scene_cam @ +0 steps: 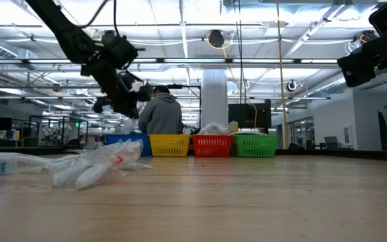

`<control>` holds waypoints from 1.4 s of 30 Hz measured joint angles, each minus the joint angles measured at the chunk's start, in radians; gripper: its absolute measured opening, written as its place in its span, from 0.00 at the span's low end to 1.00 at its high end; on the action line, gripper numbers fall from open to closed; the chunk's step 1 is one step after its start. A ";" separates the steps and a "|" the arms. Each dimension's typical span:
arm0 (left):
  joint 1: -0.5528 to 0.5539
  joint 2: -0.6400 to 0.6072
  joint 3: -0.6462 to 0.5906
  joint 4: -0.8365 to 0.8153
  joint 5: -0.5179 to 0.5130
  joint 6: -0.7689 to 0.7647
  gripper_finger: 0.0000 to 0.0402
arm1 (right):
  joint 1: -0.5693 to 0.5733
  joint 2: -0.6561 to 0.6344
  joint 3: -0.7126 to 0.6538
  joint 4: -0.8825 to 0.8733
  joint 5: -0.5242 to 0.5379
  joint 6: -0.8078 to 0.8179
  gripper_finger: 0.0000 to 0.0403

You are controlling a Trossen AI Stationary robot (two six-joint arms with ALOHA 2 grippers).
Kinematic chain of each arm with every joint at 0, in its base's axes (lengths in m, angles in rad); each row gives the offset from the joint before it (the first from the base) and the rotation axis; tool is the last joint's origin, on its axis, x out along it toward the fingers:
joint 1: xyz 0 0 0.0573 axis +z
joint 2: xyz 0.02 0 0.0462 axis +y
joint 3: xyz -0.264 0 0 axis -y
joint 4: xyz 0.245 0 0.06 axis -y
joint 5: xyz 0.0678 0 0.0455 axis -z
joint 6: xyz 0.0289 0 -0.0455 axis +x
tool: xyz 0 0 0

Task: Pick & Place Travel size toiletries
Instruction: Put the blue toothbrush into the blue bin

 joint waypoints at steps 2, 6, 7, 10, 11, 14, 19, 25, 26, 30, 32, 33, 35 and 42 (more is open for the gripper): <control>0.013 0.041 0.000 0.031 0.011 0.000 0.01 | 0.000 0.000 0.000 0.000 0.000 0.000 0.52; 0.026 0.101 0.000 0.048 0.022 0.008 0.04 | 0.000 0.000 0.000 0.000 0.001 0.008 0.52; 0.027 0.113 0.000 0.046 0.022 0.015 0.04 | 0.000 0.000 0.000 0.000 0.001 0.008 0.52; 0.026 0.131 0.000 0.035 0.024 0.027 0.04 | 0.000 0.000 0.000 0.000 0.001 0.004 0.52; 0.025 0.133 0.000 0.035 0.024 0.026 0.04 | 0.000 0.000 0.000 0.000 0.001 0.003 0.52; 0.024 0.134 0.000 0.036 0.027 0.026 0.05 | 0.000 0.000 0.000 0.000 0.001 0.001 0.52; 0.024 0.134 0.000 0.037 0.028 0.025 0.05 | 0.000 0.000 0.000 0.000 0.001 0.001 0.52; 0.025 0.134 0.000 0.037 0.031 0.018 0.20 | 0.000 0.000 0.000 0.000 0.001 0.000 0.52; 0.025 0.134 0.000 0.037 0.031 0.013 0.24 | 0.000 0.000 0.000 0.000 0.001 0.000 0.52; 0.025 0.131 0.000 0.037 0.032 0.017 0.41 | 0.000 0.000 0.000 0.000 0.001 0.000 0.52; 0.024 0.117 0.000 0.036 0.042 0.075 0.48 | 0.000 0.000 0.000 0.000 0.001 0.000 0.52; 0.023 0.105 0.000 0.036 0.048 0.107 0.50 | 0.000 0.000 0.000 -0.001 0.001 0.000 0.52; 0.016 0.071 0.000 0.031 0.069 0.158 0.55 | 0.000 0.000 0.000 -0.001 0.001 0.000 0.52; -0.072 -0.136 0.000 -0.073 0.165 0.265 0.59 | 0.000 0.000 0.000 -0.002 0.002 0.000 0.52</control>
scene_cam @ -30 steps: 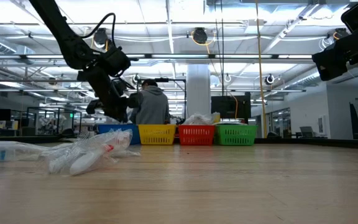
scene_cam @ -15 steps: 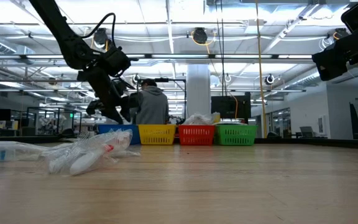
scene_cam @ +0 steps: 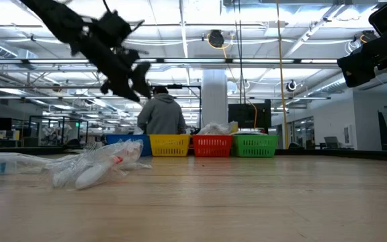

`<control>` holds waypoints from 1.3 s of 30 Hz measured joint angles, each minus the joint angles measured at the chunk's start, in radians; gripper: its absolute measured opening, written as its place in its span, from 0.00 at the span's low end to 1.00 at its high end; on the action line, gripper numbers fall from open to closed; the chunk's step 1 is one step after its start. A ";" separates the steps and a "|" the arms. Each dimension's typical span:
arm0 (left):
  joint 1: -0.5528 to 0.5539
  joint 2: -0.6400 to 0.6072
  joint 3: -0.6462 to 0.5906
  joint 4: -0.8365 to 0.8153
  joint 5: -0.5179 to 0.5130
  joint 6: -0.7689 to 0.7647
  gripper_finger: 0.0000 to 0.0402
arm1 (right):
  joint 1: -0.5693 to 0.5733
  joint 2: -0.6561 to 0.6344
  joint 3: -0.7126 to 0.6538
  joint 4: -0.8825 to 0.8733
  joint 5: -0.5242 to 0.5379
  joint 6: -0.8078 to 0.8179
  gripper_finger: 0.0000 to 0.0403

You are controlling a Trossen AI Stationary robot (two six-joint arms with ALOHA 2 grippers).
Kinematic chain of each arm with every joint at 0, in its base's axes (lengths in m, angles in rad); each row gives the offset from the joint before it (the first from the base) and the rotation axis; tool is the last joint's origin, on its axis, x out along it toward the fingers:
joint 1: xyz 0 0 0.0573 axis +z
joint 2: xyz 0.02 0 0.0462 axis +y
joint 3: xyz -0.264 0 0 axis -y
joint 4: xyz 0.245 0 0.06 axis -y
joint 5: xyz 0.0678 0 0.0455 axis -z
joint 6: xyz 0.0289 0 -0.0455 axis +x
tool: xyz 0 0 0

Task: Pick & Place Travel size toiletries
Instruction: Put the blue toothbrush into the blue bin

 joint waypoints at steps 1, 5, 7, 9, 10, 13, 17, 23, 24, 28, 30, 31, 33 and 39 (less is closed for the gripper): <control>-0.023 -0.038 0.000 -0.041 0.035 0.013 0.59 | 0.000 0.000 0.000 0.000 0.000 0.000 0.52; -0.175 -0.177 0.000 -0.233 0.212 0.023 0.60 | 0.000 0.000 0.000 0.000 0.000 0.000 0.52; -0.284 -0.225 0.000 -0.309 0.259 -0.054 0.60 | 0.000 0.000 0.000 0.000 0.000 0.000 0.52; -0.419 -0.254 0.000 -0.357 0.265 -0.132 0.60 | 0.000 0.000 0.000 0.000 0.010 0.000 0.52; -0.492 -0.256 0.001 -0.371 0.248 -0.172 0.60 | 0.000 0.000 0.000 0.000 0.020 0.000 0.52; -0.717 -0.237 0.000 -0.424 0.140 -0.279 0.60 | 0.000 0.000 0.000 0.000 0.024 0.000 0.52; -0.937 -0.143 0.000 -0.458 0.000 -0.450 0.60 | 0.000 0.000 0.000 0.001 0.024 0.000 0.52; -1.078 0.029 0.000 -0.450 0.031 -0.633 0.60 | 0.000 0.000 0.000 0.002 0.023 0.003 0.52; -1.086 0.057 0.000 -0.444 0.049 -0.654 0.60 | 0.000 0.000 0.000 0.002 0.023 0.003 0.52; -1.089 0.148 0.000 -0.438 0.106 -0.730 0.59 | 0.000 0.000 0.000 0.003 0.023 0.005 0.52; -1.087 0.186 0.000 -0.439 0.122 -0.750 0.59 | 0.000 0.000 0.000 0.004 0.023 0.007 0.52; -1.087 0.203 0.000 -0.441 0.126 -0.757 0.59 | 0.000 0.000 0.000 0.003 0.023 0.007 0.52; -1.087 0.234 0.001 -0.440 0.128 -0.767 0.59 | 0.000 0.000 0.000 0.004 0.023 0.007 0.52; -1.085 0.275 0.007 -0.490 0.144 -0.823 0.59 | 0.000 0.000 0.000 0.006 0.023 0.007 0.52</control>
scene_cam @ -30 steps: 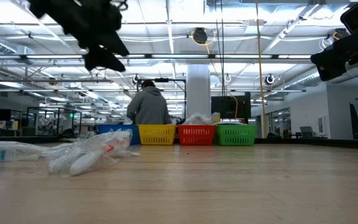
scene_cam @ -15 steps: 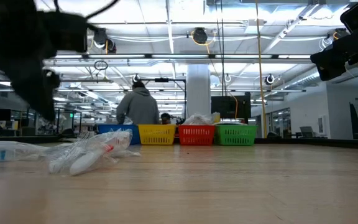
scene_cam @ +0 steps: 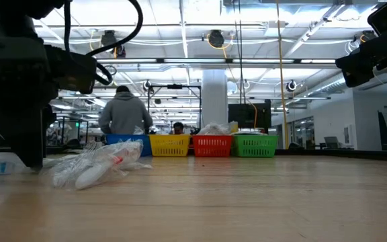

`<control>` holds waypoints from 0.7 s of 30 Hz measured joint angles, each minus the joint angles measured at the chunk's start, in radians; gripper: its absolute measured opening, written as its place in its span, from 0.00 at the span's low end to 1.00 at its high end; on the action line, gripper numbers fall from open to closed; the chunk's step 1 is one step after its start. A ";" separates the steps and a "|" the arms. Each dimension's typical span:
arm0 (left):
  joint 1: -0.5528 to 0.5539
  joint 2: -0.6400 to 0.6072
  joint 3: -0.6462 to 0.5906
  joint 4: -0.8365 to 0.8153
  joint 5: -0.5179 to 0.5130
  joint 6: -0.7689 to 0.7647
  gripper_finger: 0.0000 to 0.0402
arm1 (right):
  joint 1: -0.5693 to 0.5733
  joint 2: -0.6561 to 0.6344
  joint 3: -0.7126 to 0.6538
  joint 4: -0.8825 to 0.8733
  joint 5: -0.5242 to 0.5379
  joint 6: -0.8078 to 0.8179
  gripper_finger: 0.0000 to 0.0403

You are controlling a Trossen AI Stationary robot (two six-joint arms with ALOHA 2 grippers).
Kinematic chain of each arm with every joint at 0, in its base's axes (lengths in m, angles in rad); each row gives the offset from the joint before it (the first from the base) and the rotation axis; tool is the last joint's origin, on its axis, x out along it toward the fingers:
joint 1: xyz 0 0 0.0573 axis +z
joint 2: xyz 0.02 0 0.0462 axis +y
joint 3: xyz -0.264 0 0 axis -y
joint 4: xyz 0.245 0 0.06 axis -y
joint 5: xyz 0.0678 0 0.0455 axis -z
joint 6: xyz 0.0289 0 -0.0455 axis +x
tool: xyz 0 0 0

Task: Pick & Place Travel size toiletries
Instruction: Put the blue toothbrush into the blue bin

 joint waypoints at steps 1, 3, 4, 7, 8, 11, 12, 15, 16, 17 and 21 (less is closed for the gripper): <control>0.000 0.000 -0.001 -0.015 0.001 -0.002 0.59 | 0.000 0.000 0.000 0.000 0.000 0.000 0.52; 0.000 0.001 -0.001 -0.025 0.008 -0.002 0.59 | 0.000 0.000 0.000 0.000 0.000 0.000 0.52; 0.000 0.001 -0.001 -0.027 0.011 0.001 0.57 | 0.000 0.000 0.000 -0.001 0.000 0.000 0.52; 0.001 0.002 -0.002 -0.035 0.020 0.014 0.49 | 0.000 0.000 0.000 -0.001 0.000 0.000 0.52; 0.001 0.002 -0.003 -0.038 0.023 0.014 0.44 | 0.000 0.000 0.000 -0.001 0.000 0.000 0.52; 0.002 0.003 -0.004 -0.049 0.021 0.014 0.30 | 0.000 0.000 0.000 -0.003 0.000 0.000 0.52; 0.002 0.003 -0.004 -0.053 0.021 0.014 0.25 | 0.000 0.000 0.000 -0.004 0.000 0.000 0.52; 0.003 0.003 -0.005 -0.070 0.009 -0.003 0.13 | 0.000 0.000 0.000 -0.004 0.000 0.000 0.52; 0.003 0.003 -0.005 -0.072 0.005 -0.013 0.09 | 0.000 0.000 0.000 -0.004 0.000 0.000 0.52; 0.003 0.003 -0.004 -0.072 0.000 -0.021 0.06 | 0.000 0.000 0.000 -0.004 0.000 0.000 0.52; 0.013 0.003 -0.004 -0.074 -0.010 -0.035 0.03 | 0.000 0.000 0.000 -0.004 0.000 0.002 0.52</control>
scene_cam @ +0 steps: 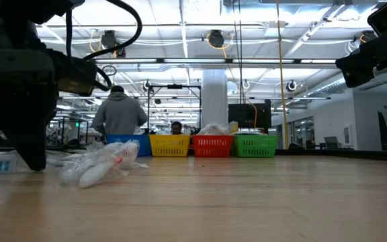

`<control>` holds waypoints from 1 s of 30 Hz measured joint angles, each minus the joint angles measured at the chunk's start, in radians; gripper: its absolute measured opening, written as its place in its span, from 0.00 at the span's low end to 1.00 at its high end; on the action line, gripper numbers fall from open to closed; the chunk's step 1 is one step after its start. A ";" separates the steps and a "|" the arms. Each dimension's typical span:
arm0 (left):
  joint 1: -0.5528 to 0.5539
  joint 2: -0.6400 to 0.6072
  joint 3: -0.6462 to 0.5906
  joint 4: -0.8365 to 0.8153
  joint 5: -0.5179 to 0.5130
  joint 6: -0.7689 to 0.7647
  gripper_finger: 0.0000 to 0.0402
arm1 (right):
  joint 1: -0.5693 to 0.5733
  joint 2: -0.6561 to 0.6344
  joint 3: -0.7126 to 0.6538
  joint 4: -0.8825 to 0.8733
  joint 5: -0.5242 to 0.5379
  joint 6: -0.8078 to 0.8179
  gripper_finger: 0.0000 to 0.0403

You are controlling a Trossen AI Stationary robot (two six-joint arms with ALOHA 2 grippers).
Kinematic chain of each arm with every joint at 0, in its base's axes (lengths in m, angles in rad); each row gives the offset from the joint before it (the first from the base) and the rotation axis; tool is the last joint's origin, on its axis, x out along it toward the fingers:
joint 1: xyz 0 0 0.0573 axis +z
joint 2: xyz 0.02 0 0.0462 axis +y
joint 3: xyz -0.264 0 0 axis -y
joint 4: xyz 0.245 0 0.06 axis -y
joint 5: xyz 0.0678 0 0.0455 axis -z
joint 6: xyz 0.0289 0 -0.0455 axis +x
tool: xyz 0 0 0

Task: Pick & Place Travel size toiletries
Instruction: Put the blue toothbrush into the blue bin

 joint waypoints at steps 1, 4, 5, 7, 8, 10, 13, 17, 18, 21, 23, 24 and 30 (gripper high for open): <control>0.000 0.000 0.001 -0.001 -0.004 0.000 0.04 | 0.000 0.000 0.000 0.000 0.000 0.001 0.52; 0.000 -0.005 0.016 -0.029 -0.007 0.008 0.02 | 0.000 0.000 0.000 0.000 0.000 0.002 0.52; 0.000 -0.015 0.023 -0.044 -0.009 0.008 0.02 | 0.000 0.000 0.000 0.000 0.000 0.002 0.52; 0.000 -0.036 0.035 -0.098 -0.033 0.004 0.02 | 0.000 0.000 0.000 0.000 0.000 0.002 0.52; -0.001 -0.046 0.042 -0.125 -0.062 0.003 0.02 | 0.000 0.000 0.000 0.000 0.000 0.002 0.52; -0.004 -0.076 0.055 -0.151 -0.122 0.014 0.02 | 0.000 0.000 0.000 -0.001 0.000 0.002 0.52; -0.006 -0.131 0.070 -0.121 -0.197 0.041 0.01 | 0.000 0.000 0.000 0.000 0.000 0.002 0.52; -0.005 -0.175 0.065 -0.091 -0.267 0.100 0.02 | 0.000 0.000 0.000 -0.001 0.000 0.009 0.52; -0.005 -0.185 0.067 -0.080 -0.278 0.111 0.02 | 0.000 0.000 0.000 -0.001 0.000 0.009 0.52; -0.005 -0.208 0.069 -0.078 -0.344 0.139 0.02 | 0.000 0.000 0.000 -0.001 0.000 0.009 0.52; -0.005 -0.217 0.068 -0.081 -0.408 0.153 0.02 | 0.000 0.000 0.000 -0.001 0.000 0.009 0.52; -0.004 -0.220 0.069 -0.069 -0.437 0.164 0.03 | 0.000 0.000 0.000 -0.001 0.000 0.009 0.52; 0.025 -0.220 0.070 -0.029 -0.588 0.185 0.02 | 0.000 0.000 0.000 -0.001 0.000 0.009 0.52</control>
